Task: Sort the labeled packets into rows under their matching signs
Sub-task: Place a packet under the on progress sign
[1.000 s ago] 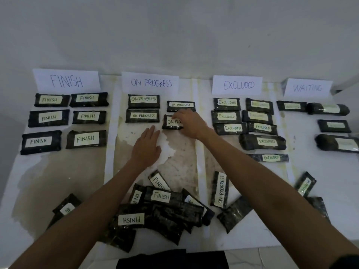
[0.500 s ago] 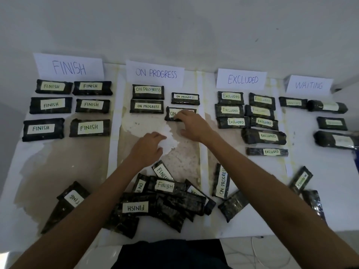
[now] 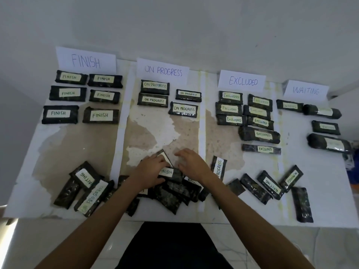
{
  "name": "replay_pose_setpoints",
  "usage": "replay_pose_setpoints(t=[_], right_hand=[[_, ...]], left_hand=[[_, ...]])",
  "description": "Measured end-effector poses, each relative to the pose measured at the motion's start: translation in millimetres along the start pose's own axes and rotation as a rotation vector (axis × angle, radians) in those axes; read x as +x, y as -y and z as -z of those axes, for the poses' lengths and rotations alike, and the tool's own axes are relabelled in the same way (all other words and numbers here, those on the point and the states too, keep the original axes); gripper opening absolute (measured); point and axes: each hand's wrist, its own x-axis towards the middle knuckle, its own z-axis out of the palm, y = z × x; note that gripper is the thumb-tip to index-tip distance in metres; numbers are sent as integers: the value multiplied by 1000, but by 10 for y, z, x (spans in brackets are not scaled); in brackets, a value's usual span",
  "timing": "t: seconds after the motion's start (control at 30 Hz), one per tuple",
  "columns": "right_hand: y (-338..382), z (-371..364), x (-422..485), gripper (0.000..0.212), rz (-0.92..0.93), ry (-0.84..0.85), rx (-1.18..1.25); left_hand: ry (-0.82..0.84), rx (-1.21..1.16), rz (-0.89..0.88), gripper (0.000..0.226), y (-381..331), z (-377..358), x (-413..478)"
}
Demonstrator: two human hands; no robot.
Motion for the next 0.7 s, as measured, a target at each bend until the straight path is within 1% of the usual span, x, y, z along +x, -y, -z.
replay_pose_setpoints(t=[0.1, 0.2, 0.3, 0.4, 0.47, 0.57, 0.63, 0.7], right_hand=[[43, 41, 19, 37, -1, -19, 69], [154, 114, 58, 33, 9, -68, 132], [294, 129, 79, 31, 62, -106, 189], [399, 79, 138, 32, 64, -76, 192], [451, 22, 186, 34, 43, -39, 171], [544, -49, 248, 38, 20, -1, 125], [594, -103, 299, 38, 6, -10, 123], [652, -146, 340, 37, -14, -40, 117]], left_hand=[[-96, 52, -13, 47, 8, 76, -40], [-223, 65, 34, 49, 45, 181, -167], [-315, 69, 139, 50, 122, 280, -340], [-377, 54, 268, 51, 329, 355, -516], [-406, 48, 350, 52, 543, 403, -616], [-421, 79, 451, 46, 911, 503, -726], [-409, 105, 493, 45, 1166, 592, -759], [-378, 138, 512, 49, 1398, 680, -746]])
